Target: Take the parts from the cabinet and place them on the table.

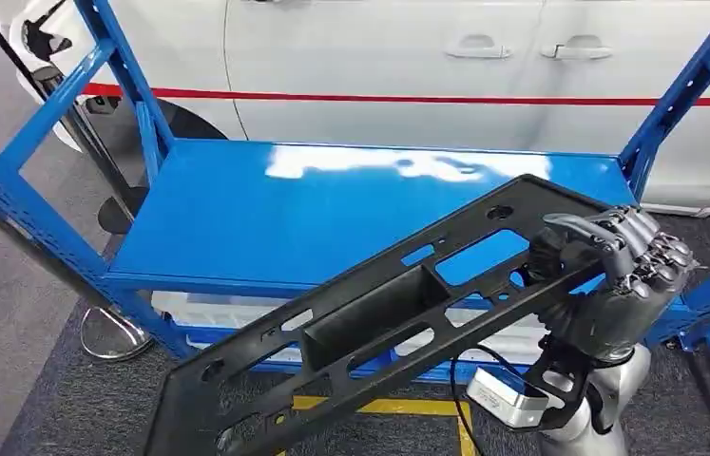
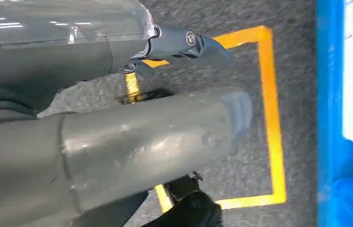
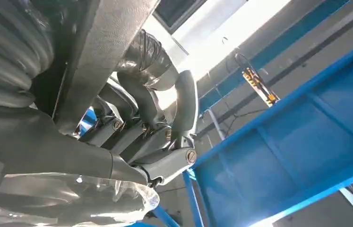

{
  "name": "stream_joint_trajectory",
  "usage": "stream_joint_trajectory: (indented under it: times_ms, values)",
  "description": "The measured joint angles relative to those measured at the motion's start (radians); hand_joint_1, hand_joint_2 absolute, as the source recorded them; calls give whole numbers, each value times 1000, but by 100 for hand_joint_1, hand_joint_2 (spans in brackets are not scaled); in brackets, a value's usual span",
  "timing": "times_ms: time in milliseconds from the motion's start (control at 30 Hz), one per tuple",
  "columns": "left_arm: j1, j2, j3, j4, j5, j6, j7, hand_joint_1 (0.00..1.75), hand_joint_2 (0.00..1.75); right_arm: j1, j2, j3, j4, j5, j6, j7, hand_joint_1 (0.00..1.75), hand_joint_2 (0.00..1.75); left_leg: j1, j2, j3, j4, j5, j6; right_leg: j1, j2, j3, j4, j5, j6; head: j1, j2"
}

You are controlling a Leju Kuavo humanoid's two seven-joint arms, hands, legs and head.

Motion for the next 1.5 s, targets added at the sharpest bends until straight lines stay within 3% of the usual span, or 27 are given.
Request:
stream_joint_trajectory:
  times_ms: [33, 100, 167, 200, 233, 367, 433, 500, 567, 600, 667, 700, 733, 767, 867, 900, 933, 1000, 1033, 1100, 1167, 1200, 1233, 1267, 1367, 1400, 1500]
  values:
    - [2, 0, 0, 0, 0, 0, -1, 0, 0, 5, -1, 0, 0, -1, 0, -2, 175, 175, 0, 1, -18, 4, 11, -1, 0, 0, -7, 62, -15, 5, 0, 0]
    - [4, 0, 0, 2, 0, 0, -1, 0, 0, 8, -2, 0, 0, -5, 0, -5, 175, 175, 2, 3, -55, 17, 28, -7, -7, -1, 35, 59, 37, 11, 0, 0]
    - [3, -1, -2, 2, 0, 0, -2, 0, 0, 8, -2, 0, 0, -7, 0, -6, 175, 175, 4, 3, -88, 37, 38, -16, -16, -2, 145, -70, 79, 17, 0, 0]
    - [3, 0, -2, 2, 0, 1, -3, 0, 0, 7, -2, 0, 0, -7, 0, -6, 175, 175, 3, 2, -105, 53, 41, -21, -18, 0, 210, -165, 39, 18, 0, 0]
    - [2, 0, -2, 2, 0, 1, -3, 0, 0, 7, -2, 0, 0, -7, 0, -8, 175, 175, 2, 1, -115, 67, 43, -26, -5, 3, 227, -200, 28, 7, -2, 0]
    - [6, 0, -2, 7, 0, 1, -5, 0, 0, 9, -3, 0, 0, -8, -1, -8, 175, 175, 9, -3, -123, 68, 64, -52, -6, 2, 201, -199, 56, -34, 0, 0]
    - [7, -1, -2, 8, 0, 1, -5, 0, 0, 8, -2, 0, 0, -8, 0, -8, 175, 175, 13, -4, -150, 133, -37, -63, -6, -2, 180, -199, 77, -48, -2, 0]
    - [7, -1, -2, 8, 1, 1, -5, 0, 0, 8, -2, 0, 0, -8, 0, -8, 175, 175, 15, -4, -180, 273, -153, -69, -3, -2, 147, -198, 101, -50, -2, 0]
    - [7, -1, -2, 9, 3, 2, -5, 0, 0, 9, -2, 0, 0, -8, 0, -8, 175, 175, 15, -5, -177, 357, -163, -67, 1, -4, 116, -197, 125, -50, -2, 0]
    - [7, 0, -2, 9, 3, 2, -5, 0, 0, 9, -2, 0, 0, -8, 0, -8, 175, 175, 14, -5, -153, 350, -131, -63, 1, -4, 99, -195, 137, -49, -2, 0]
    - [6, 0, -2, 9, 3, 2, -5, 0, 0, 9, -2, 0, 0, -9, 0, -8, 175, 175, 10, -5, -47, 231, -63, -54, 2, -4, 71, -192, 158, -46, -2, 0]
    - [4, 0, -2, 9, 3, 2, -6, 0, 0, 9, -2, 0, 0, -9, -1, -8, 175, 175, 7, -5, 29, 135, -68, -46, 1, -4, 66, -192, 168, -43, -2, 0]
    - [0, 2, -2, 9, 3, 2, -6, 0, 0, 9, -3, 0, -1, -9, -1, -8, 175, 175, 0, -5, 84, 41, -110, -39, 3, -4, 63, -192, 176, -36, -2, 0]
    - [-3, 2, -2, 9, 3, 2, -7, 0, 0, 9, -3, 0, -1, -9, -1, -8, 175, 175, -1, -5, 96, 19, -115, -41, 1, -7, 65, -197, 185, -29, -1, 0]
    - [1, 2, -2, 9, 3, 2, -8, 0, 0, 9, -2, 0, -1, -9, -1, -10, 175, 175, -8, -4, 79, 7, -80, -25, -3, -9, 69, -221, 223, -9, -1, 0]
    - [1, -1, -3, 9, 3, 2, -8, 0, 0, 10, -3, 0, -1, -9, -1, -10, 175, 175, 2, 5, 73, -5, -58, -19, -4, -6, 59, -205, 198, -8, -1, 0]
    - [0, -1, -2, 9, 3, 3, -8, 0, 0, 8, -3, 0, -1, -10, -1, -10, 175, 175, 2, 4, 58, -7, -44, -6, 0, -3, 43, -170, 136, -8, -1, 0]
    - [0, -1, -3, 9, 3, 3, -8, 0, 0, 11, -3, 0, -1, -10, -1, -11, 175, 175, 0, 5, 27, -4, -21, -2, 0, 0, 13, -37, 11, -5, -1, 0]
    - [1, -1, -3, 9, 3, 3, -8, 0, 0, 11, -3, 0, -1, -10, -1, -11, 175, 175, -1, 6, 8, -2, -8, -2, 0, 0, 1, 34, -20, -3, -1, 0]
    - [1, -1, -3, 9, 3, 3, -8, 0, 0, 12, -3, 0, -1, -10, -1, -11, 175, 175, -1, 7, -31, 8, 15, -7, -2, 0, 14, 93, 21, 2, -1, 0]
    - [1, -1, -3, 9, 6, 4, -8, 0, 0, 12, -3, 0, -1, -11, -1, -12, 175, 175, -1, 7, -72, 27, 31, -13, -7, -1, 101, 4, 90, 3, -1, 0]
    - [2, -1, -3, 9, 6, 5, -9, 0, 0, 11, -3, 0, -1, -11, -1, -13, 175, 175, -1, 6, -87, 38, 36, -17, -9, -1, 166, -76, 91, 2, -1, 0]
    - [3, -1, -3, 9, 6, 5, -10, 0, 0, 9, -3, 0, -1, -11, -1, -15, 175, 175, -4, 5, -102, 50, 38, -22, -6, -1, 222, -160, 47, 0, -1, 0]
    - [3, -1, -3, 9, 7, 5, -10, 0, 0, 9, -3, 0, -1, -11, -1, -17, 175, 175, -5, 5, -109, 60, 42, -27, -1, 1, 245, -212, 20, -9, -3, 0]
    - [6, -1, -3, 11, 9, 7, -11, 0, 0, 8, -3, 0, -1, -11, -1, -18, 175, 175, -1, 4, -116, 59, 69, -47, 5, 0, 227, -207, 42, -29, -1, 0]
    - [8, 0, -3, 12, 10, 8, -12, 0, 0, 6, -3, 0, 0, -11, -1, -18, 175, 175, 5, 0, -124, 67, 59, -52, -3, -7, 217, -212, 55, -39, -1, 0]
    - [8, 0, -3, 13, 10, 8, -13, 0, 0, 3, -3, 0, 0, -11, 0, -21, 175, 175, 11, -3, -168, 217, -109, -72, 0, -8, 180, -212, 88, -53, -3, 0]
